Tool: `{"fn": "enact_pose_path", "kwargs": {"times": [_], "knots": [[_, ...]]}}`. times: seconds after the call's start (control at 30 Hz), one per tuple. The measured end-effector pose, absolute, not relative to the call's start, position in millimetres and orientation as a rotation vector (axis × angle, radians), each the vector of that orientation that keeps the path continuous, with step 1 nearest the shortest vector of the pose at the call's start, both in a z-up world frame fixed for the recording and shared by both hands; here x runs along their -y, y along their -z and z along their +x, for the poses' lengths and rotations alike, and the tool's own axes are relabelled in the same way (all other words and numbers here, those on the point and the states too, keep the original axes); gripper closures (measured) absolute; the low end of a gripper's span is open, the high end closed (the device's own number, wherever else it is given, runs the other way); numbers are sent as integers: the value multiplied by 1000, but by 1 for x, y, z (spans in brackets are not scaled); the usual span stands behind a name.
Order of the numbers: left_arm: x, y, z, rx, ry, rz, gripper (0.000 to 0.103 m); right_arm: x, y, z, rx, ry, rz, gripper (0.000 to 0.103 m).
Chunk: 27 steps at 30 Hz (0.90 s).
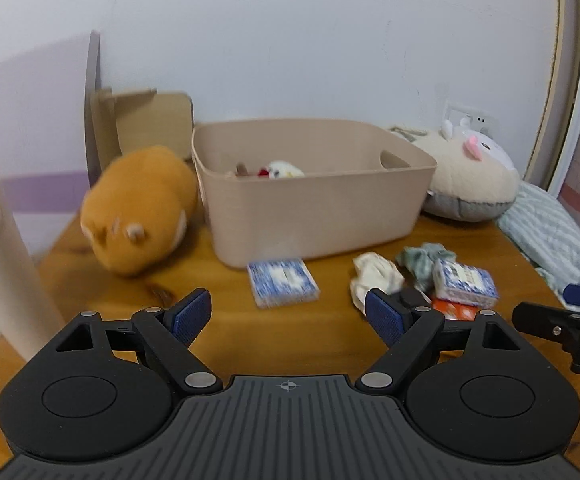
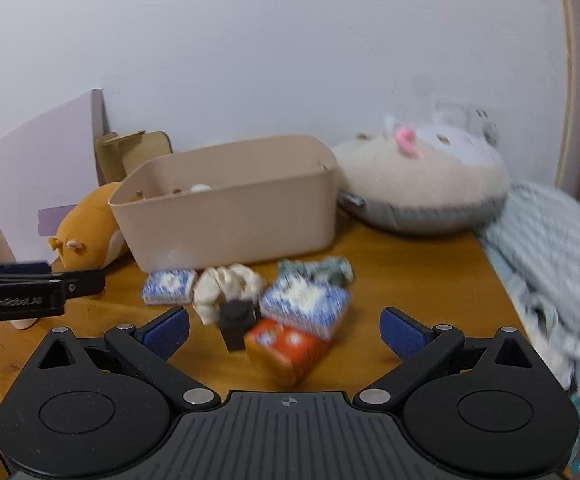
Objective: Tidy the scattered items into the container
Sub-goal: 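Move both tools back toward the blue-and-white tissue packs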
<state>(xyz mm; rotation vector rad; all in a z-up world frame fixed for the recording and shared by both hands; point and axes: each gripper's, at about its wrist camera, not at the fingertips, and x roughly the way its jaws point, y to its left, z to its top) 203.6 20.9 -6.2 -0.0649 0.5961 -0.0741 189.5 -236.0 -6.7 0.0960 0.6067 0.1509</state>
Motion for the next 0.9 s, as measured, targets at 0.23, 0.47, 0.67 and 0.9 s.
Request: {"fn": "enact_pose_path", "kwargs": {"times": [0.23,0.47,0.67,0.9], "knots": [[-19,24,200,-657,90,-77,17,244,23,184,-621,-106,107,0],[-16,39,207,-690,97,-55,17,236,33,184,-618,-90,42,0],[-17,48,221,-714,87,-41,17,230,35,193,-621,-95,21,0],[-22,52,242,-723,96,-49,17,228,36,210,-613,-87,28,0]]}}
